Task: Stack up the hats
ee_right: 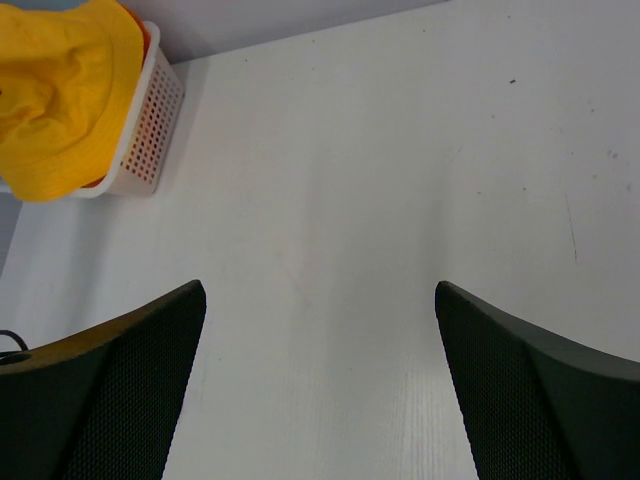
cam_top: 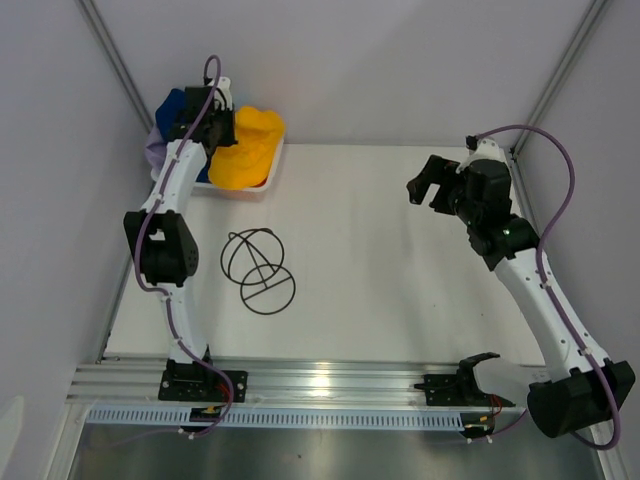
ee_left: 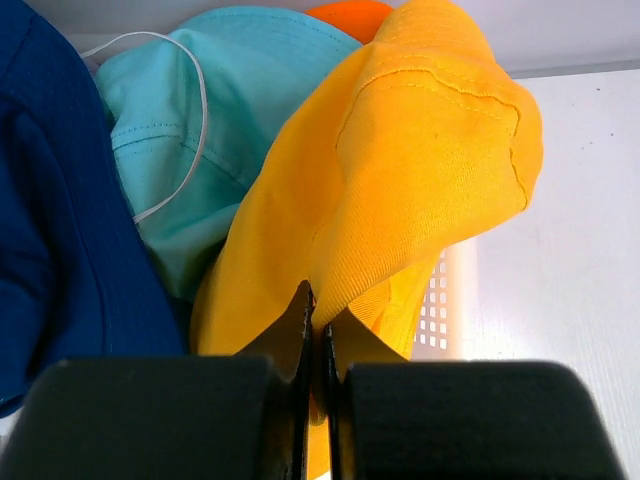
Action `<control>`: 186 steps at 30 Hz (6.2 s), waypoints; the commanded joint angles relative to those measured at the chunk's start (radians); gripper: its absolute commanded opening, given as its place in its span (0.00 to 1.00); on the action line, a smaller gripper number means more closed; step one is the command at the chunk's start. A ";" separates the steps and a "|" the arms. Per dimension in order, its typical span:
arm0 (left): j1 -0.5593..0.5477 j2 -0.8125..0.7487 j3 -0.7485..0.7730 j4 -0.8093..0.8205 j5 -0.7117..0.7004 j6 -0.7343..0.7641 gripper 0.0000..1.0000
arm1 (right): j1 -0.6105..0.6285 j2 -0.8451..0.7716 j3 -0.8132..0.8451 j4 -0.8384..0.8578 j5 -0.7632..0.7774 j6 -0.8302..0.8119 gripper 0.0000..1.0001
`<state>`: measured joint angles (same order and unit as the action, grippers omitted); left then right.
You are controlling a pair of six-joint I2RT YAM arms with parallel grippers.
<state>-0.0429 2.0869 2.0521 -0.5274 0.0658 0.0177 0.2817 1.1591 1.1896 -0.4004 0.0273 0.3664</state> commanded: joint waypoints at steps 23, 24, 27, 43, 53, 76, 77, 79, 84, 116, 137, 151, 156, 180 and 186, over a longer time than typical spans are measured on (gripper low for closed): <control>-0.244 -0.824 -0.148 -0.470 0.118 -0.255 0.01 | 0.088 0.146 0.183 0.265 -0.363 0.065 1.00; -0.245 -0.908 -0.186 -0.442 0.152 -0.287 0.01 | 0.100 0.148 0.174 0.278 -0.351 0.057 1.00; -0.278 -1.036 -0.374 -0.376 0.221 -0.366 0.01 | 0.119 0.165 0.163 0.247 -0.354 0.069 0.99; -0.304 -1.148 -0.684 -0.387 -0.044 -0.271 0.01 | 0.238 0.134 -0.008 0.328 -0.383 0.227 1.00; -0.302 -1.085 -0.676 -0.390 -0.107 -0.255 0.01 | 0.424 0.172 -0.149 0.525 -0.233 0.698 1.00; -0.302 -1.176 -0.610 -0.442 -0.139 -0.268 0.01 | 0.455 0.316 -0.004 0.747 -0.360 0.793 0.00; -0.302 -1.168 -0.562 -0.462 -0.153 -0.257 0.01 | 0.458 0.332 0.039 0.747 -0.365 0.795 0.00; -0.302 -1.136 -0.523 -0.502 -0.182 -0.245 0.01 | 0.464 0.344 0.076 0.723 -0.356 0.809 0.00; -0.289 -1.068 -0.406 -0.545 -0.305 -0.191 0.04 | 0.514 0.343 0.108 0.655 -0.152 0.812 0.00; -0.167 -1.136 -0.716 -0.494 -0.044 -0.266 0.75 | 0.452 0.307 -0.190 0.655 -0.188 0.632 0.00; 0.141 -1.347 -1.184 -0.143 0.031 -0.752 1.00 | 0.350 0.720 0.128 0.721 -0.636 0.378 0.00; 0.196 -1.463 -1.176 -0.095 0.135 -0.641 1.00 | 0.378 0.639 -0.124 0.983 -0.698 0.359 0.15; 0.195 -1.470 -1.071 -0.019 0.356 -0.444 0.99 | 0.367 0.675 -0.091 0.982 -0.681 0.417 0.35; 0.101 -1.452 -1.034 -0.052 0.358 -0.321 0.97 | 0.606 0.140 -0.491 0.652 -0.122 0.838 1.00; 0.103 -1.476 -1.055 -0.106 0.138 -0.398 0.99 | 0.708 0.201 -0.538 0.854 -0.027 0.902 0.96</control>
<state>0.0647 0.6247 1.0092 -0.6136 0.3302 -0.3439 0.9607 1.3365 0.6491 0.2825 -0.0994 1.2060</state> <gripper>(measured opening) 0.994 0.968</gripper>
